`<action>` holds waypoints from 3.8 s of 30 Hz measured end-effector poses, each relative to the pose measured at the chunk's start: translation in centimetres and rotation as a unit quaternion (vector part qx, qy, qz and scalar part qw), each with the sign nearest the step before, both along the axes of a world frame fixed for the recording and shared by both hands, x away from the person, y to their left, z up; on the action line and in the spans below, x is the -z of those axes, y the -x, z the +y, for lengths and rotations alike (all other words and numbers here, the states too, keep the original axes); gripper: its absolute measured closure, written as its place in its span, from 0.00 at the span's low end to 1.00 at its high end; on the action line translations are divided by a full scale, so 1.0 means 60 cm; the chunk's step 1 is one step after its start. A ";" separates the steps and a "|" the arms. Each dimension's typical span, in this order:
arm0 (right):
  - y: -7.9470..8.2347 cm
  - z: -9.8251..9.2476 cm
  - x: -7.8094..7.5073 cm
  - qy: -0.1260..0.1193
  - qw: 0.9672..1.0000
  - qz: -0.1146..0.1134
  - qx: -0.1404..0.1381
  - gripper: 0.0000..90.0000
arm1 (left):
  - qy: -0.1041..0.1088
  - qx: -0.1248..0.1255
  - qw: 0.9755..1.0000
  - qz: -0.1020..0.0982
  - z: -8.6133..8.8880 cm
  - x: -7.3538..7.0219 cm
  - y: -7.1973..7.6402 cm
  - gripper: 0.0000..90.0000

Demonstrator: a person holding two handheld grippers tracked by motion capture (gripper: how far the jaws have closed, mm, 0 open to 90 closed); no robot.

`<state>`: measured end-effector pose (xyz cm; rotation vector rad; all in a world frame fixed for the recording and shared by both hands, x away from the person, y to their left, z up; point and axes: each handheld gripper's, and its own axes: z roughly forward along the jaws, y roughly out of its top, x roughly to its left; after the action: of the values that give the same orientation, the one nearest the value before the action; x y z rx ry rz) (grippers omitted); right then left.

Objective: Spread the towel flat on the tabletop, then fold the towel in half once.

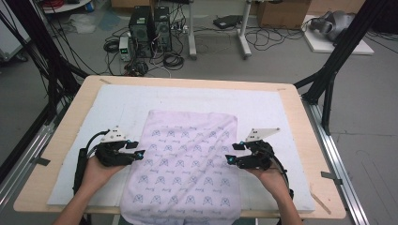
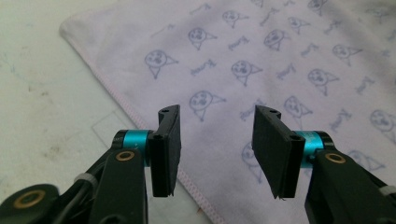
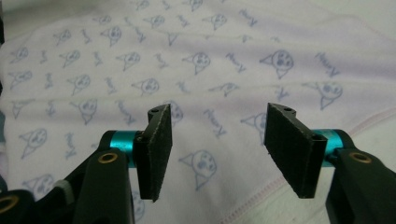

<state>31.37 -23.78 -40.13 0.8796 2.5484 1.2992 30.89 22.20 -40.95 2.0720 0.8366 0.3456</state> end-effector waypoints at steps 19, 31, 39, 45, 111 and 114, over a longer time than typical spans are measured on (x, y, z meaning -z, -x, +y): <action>-0.015 0.009 -0.009 0.000 1.000 -0.010 0.001 0.39 | 0.010 -0.002 1.000 0.002 -0.003 -0.013 -0.008 0.50; -0.065 0.003 -0.034 0.008 0.999 -0.028 0.025 0.40 | 0.018 -0.013 1.000 -0.006 -0.012 -0.043 -0.059 0.52; -0.142 0.008 -0.027 0.046 0.996 -0.037 0.065 0.52 | -0.011 -0.060 0.998 -0.009 -0.012 -0.030 -0.150 0.57; -0.190 0.015 0.021 0.063 0.994 -0.009 0.094 0.59 | -0.039 -0.063 0.997 0.012 -0.027 0.018 -0.183 0.63; 0.021 -0.038 0.006 0.008 1.000 -0.012 0.023 0.69 | 0.019 -0.013 1.000 0.007 0.042 -0.002 0.030 0.68; -0.003 -0.023 0.018 0.013 1.000 0.004 0.027 0.59 | 0.014 -0.019 1.000 0.015 0.032 0.007 0.007 0.66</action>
<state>31.56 -25.14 -41.22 0.9432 2.5230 1.2480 30.47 24.14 -41.35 2.0422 0.8954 0.3241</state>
